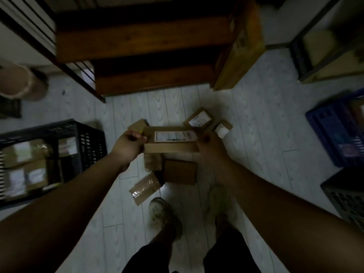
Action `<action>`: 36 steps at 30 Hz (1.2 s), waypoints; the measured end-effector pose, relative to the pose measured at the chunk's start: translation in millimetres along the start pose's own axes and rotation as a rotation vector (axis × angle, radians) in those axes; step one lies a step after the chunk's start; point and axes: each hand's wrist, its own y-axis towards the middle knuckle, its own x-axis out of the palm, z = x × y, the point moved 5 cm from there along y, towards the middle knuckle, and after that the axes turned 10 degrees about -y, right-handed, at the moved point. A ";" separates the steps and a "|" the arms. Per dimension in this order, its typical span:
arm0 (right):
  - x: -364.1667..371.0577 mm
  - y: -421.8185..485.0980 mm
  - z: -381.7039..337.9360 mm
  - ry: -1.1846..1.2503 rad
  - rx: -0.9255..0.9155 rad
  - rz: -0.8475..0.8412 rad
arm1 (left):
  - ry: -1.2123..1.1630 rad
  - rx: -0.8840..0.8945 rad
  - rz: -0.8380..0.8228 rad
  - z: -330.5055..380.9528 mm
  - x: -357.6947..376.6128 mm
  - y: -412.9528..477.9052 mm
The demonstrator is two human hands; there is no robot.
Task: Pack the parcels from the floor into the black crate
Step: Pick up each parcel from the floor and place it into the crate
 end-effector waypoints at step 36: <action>166.6 -447.9 -268.7 -0.446 -0.864 -0.070 | -0.030 0.449 0.290 29.7 -434.4 -393.4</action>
